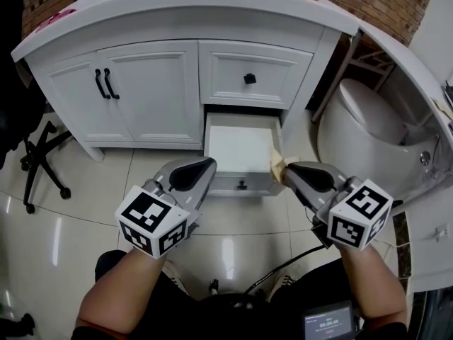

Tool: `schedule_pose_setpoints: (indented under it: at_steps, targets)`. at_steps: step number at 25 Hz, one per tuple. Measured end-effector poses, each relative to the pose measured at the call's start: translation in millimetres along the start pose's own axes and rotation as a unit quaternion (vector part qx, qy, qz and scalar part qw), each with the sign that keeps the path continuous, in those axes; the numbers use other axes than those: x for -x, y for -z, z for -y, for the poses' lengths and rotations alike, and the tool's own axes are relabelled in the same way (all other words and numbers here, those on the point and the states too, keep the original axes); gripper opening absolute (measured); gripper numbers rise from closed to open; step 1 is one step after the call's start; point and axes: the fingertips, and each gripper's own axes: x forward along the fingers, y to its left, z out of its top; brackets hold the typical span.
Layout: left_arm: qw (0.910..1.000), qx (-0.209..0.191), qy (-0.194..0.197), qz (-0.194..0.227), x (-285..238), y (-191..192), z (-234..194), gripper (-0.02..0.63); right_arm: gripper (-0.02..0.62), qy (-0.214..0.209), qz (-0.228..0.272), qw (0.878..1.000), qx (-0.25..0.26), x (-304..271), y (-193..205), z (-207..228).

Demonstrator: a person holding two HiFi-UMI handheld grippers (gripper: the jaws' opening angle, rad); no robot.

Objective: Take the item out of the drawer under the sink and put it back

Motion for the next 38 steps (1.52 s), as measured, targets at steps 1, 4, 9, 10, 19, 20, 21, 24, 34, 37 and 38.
schedule_pose_setpoints:
  at_steps: [1,4,9,10,19,20,21,24,34,37,38]
  targets:
    - [1.0000,-0.001,-0.001,-0.001,0,1,0,0.005,0.015,0.002,0.001,1.000,-0.002,1,2,1]
    - [1.0000,-0.003,-0.002,-0.005,-1,2,-1,0.005,0.015,0.007,0.008,1.000,-0.012,5,4,5]
    - [1.0000,-0.006,-0.004,-0.007,-1,3,0,0.005,0.015,0.005,0.002,1.000,-0.011,2,11,3]
    - [0.9999,-0.008,-0.003,-0.008,-1,3,0,0.005,0.014,0.004,0.002,1.000,-0.011,2,11,3]
    - [0.9997,-0.015,0.006,-0.019,1,6,4,0.005,0.014,0.001,0.004,1.000,-0.017,-3,12,5]
    - [0.9997,-0.013,0.004,-0.017,1,6,3,0.005,0.014,0.001,0.004,1.000,-0.018,-4,12,5]
    - [0.9998,-0.011,0.002,-0.016,2,6,2,0.005,0.014,0.001,0.003,1.000,-0.019,-5,13,5]
    - [0.9999,-0.002,-0.004,-0.013,4,7,-3,0.005,0.014,0.000,0.003,1.000,-0.018,-8,13,6]
    - [0.9999,-0.003,-0.005,-0.015,5,6,-2,0.005,0.014,0.008,0.007,1.000,-0.029,-8,9,12]
    - [0.9998,-0.004,-0.010,-0.017,4,8,-6,0.005,0.014,0.011,0.011,0.999,-0.031,-7,5,16]
    - [0.9998,-0.002,-0.010,-0.016,3,8,-6,0.005,0.014,0.012,0.011,0.999,-0.032,-6,4,17]
